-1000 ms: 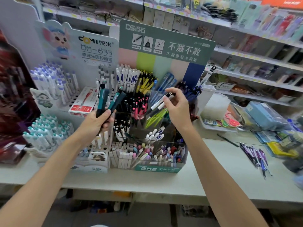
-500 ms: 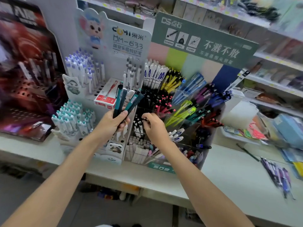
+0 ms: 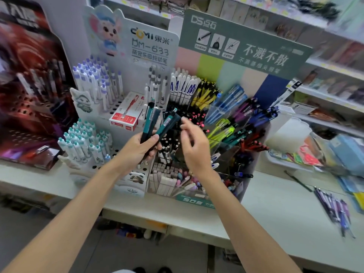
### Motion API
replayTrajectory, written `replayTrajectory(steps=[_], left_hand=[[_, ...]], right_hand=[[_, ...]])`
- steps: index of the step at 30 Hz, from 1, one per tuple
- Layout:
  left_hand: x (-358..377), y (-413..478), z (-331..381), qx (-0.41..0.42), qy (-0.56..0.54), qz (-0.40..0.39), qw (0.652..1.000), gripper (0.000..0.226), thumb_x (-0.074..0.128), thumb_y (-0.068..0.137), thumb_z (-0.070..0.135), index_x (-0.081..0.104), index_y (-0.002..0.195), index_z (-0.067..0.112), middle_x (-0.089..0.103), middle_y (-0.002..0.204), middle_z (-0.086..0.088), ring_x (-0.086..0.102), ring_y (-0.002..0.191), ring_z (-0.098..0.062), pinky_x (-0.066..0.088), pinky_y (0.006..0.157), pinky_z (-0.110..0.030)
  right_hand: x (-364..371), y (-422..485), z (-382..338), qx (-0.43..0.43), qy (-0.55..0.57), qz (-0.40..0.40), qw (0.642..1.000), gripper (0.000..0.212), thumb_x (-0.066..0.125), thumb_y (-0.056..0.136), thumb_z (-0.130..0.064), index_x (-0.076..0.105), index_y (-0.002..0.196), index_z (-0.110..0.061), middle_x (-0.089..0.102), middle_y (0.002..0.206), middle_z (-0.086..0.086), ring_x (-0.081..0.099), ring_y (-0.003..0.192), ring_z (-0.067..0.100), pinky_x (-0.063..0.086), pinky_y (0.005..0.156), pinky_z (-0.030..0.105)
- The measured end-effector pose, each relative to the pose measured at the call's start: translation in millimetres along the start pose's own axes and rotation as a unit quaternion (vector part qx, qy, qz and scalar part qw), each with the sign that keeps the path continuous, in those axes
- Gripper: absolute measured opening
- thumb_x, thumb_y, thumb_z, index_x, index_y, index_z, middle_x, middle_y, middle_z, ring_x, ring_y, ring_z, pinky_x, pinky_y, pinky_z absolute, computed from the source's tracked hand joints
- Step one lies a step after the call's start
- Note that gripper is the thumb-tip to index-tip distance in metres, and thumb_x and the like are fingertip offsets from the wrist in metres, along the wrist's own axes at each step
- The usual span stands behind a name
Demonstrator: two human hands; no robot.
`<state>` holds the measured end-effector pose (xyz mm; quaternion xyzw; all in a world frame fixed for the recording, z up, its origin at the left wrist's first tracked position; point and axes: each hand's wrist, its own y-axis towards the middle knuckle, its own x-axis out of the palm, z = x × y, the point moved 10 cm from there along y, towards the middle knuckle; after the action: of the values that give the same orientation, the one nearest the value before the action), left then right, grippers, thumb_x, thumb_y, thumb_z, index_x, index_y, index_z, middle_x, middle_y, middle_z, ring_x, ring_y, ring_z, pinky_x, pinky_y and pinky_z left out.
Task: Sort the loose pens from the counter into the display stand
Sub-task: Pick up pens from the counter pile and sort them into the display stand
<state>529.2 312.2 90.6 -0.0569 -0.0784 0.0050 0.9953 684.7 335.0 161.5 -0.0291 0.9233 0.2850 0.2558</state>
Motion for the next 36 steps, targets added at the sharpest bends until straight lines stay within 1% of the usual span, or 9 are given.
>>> replayTrajectory(steps=[2,6,10,15,22,25,28,31,36], left_hand=[[16.3,2.7,1.2,-0.001,0.009,-0.024,1.0,0.013,0.049,0.102,0.021,0.056,0.112,0.015,0.065,0.077,0.001,0.048,0.056,-0.007,0.039,0.049,-0.018],[57.0,6.3,5.1,-0.008,0.014,-0.079,0.997,0.019,0.047,0.103,0.022,0.057,0.113,0.009,0.066,0.076,-0.001,0.047,0.056,-0.01,0.038,0.049,-0.02],[89.3,9.0,16.0,-0.006,0.03,-0.148,0.989,0.026,0.043,0.104,0.02,0.054,0.115,-0.001,0.059,0.076,-0.003,0.038,0.051,-0.007,0.031,0.045,-0.017],[135.1,5.3,21.1,-0.011,0.09,-0.255,0.963,0.026,0.043,0.104,0.025,0.05,0.105,0.0,0.055,0.075,-0.004,0.031,0.054,-0.01,0.025,0.049,-0.019],[164.4,6.0,23.9,0.01,0.095,-0.309,0.946,0.027,0.052,0.097,0.036,0.053,0.1,0.01,0.055,0.076,0.001,0.03,0.058,-0.012,0.024,0.052,-0.023],[169.8,7.4,28.3,0.017,0.098,-0.31,0.946,0.022,0.05,0.096,0.034,0.054,0.097,0.013,0.057,0.074,0.001,0.031,0.058,-0.011,0.024,0.052,-0.022],[162.3,18.9,30.1,0.013,0.092,-0.273,0.958,0.02,0.044,0.103,0.025,0.059,0.095,0.014,0.056,0.072,0.0,0.031,0.056,-0.011,0.021,0.051,-0.022],[141.8,35.0,26.2,0.014,0.092,-0.192,0.977,0.026,0.042,0.105,0.022,0.062,0.108,0.007,0.056,0.07,0.002,0.034,0.052,-0.008,0.023,0.046,-0.017],[127.5,48.4,24.7,0.021,0.039,-0.124,0.991,0.024,0.042,0.105,0.02,0.061,0.111,0.008,0.056,0.067,0.004,0.036,0.048,-0.005,0.025,0.041,-0.014]], right_hand=[[-25.2,18.2,-4.4,0.091,0.119,0.027,0.988,0.039,0.054,0.1,-0.021,0.051,0.139,-0.015,0.066,0.112,-0.003,0.06,0.098,0.002,0.049,0.087,0.017],[-40.6,38.8,-6.2,0.133,0.129,-0.044,0.982,0.01,0.062,0.095,-0.02,0.068,0.103,-0.02,0.074,0.098,0.003,0.069,0.089,0.022,0.057,0.083,0.046],[-98.9,52.1,7.1,0.132,0.196,0.043,0.971,0.012,0.052,0.1,-0.011,0.064,0.103,-0.013,0.074,0.1,0.008,0.064,0.085,0.011,0.048,0.083,0.031],[-112.9,52.6,-2.3,0.11,0.179,-0.052,0.976,0.01,0.051,0.1,-0.005,0.06,0.104,-0.008,0.073,0.103,0.009,0.062,0.078,0.006,0.049,0.068,0.022],[-129.6,43.9,-3.2,0.11,0.16,-0.098,0.976,0.012,0.065,0.092,-0.004,0.061,0.103,-0.008,0.071,0.104,0.018,0.067,0.087,0.014,0.053,0.07,0.021],[-143.8,45.6,0.7,0.101,0.161,-0.045,0.981,0.012,0.065,0.091,-0.002,0.062,0.094,-0.013,0.072,0.089,0.007,0.068,0.078,0.011,0.053,0.062,0.02],[-174.0,49.2,15.1,0.11,0.176,0.077,0.975,0.011,0.063,0.093,-0.005,0.061,0.093,-0.016,0.069,0.095,0.019,0.068,0.079,0.019,0.054,0.059,0.022],[-216.1,49.1,33.3,0.125,0.178,0.204,0.954,0.011,0.061,0.095,-0.006,0.059,0.091,-0.016,0.065,0.087,0.008,0.068,0.071,0.009,0.055,0.058,0.02],[-240.9,42.4,58.4,0.143,0.068,0.232,0.96,0.008,0.059,0.096,-0.012,0.055,0.092,-0.017,0.063,0.082,0.0,0.065,0.061,0.004,0.058,0.064,0.031]])
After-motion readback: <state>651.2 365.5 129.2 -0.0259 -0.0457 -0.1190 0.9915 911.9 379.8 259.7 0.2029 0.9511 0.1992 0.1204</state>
